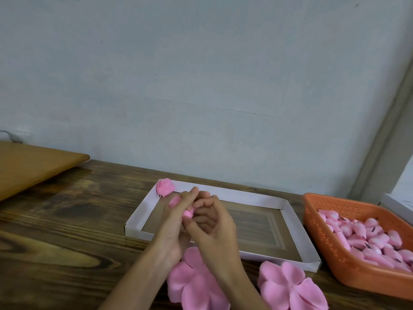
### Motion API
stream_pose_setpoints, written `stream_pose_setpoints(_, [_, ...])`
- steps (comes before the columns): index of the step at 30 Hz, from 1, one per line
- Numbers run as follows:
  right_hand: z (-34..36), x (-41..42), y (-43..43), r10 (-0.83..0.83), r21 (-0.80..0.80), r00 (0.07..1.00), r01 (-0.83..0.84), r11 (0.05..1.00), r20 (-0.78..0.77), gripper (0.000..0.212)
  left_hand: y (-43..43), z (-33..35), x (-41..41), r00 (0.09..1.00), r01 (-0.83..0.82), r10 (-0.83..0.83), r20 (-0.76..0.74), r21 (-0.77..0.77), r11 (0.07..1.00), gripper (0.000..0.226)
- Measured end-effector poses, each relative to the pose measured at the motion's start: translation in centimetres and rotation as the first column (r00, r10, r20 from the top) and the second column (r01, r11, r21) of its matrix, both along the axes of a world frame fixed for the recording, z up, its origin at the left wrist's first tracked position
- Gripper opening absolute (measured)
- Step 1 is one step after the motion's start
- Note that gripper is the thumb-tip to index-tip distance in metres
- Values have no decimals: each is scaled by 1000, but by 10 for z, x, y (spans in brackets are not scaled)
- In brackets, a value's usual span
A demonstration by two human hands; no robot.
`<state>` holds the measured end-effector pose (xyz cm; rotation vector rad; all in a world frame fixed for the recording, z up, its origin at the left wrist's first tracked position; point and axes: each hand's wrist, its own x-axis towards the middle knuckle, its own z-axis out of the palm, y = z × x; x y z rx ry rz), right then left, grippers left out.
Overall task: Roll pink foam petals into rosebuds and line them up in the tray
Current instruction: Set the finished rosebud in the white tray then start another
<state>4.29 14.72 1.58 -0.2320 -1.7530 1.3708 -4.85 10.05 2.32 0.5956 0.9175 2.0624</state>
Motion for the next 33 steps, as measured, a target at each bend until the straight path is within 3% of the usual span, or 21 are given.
stream_pose_setpoints(2, [2,2,4,-32,101,998,26,995,62,23,1,-1,-1,998,-61,61,-11,0,998,63])
stream_pose_setpoints(5, [8,10,16,-192,430,977,135,893,91,22,4,-5,-7,953,-268,264,-148,-3,963,49])
stream_pose_setpoints(8, [17,18,26,-269,545,963,208,812,34,32,6,-9,-14,799,-480,430,-421,-15,877,29])
stream_pose_setpoints(10, [20,20,27,-287,640,958,208,740,20,43,8,-13,-13,706,-501,422,-568,20,865,30])
stream_pose_setpoints(13, [20,22,23,-294,737,955,178,652,30,52,13,-18,-9,623,-514,431,-653,73,855,32])
stream_pose_setpoints(19, [19,23,22,-324,779,945,176,601,36,48,15,-18,-8,501,-535,445,-742,139,834,32])
stream_pose_setpoints(26, [17,20,23,-345,757,938,223,614,4,49,14,-18,-7,437,-556,444,-782,153,817,22])
stream_pose_setpoints(33, [17,22,22,-390,796,920,216,565,27,45,13,-18,-7,497,-523,389,-776,90,848,22])
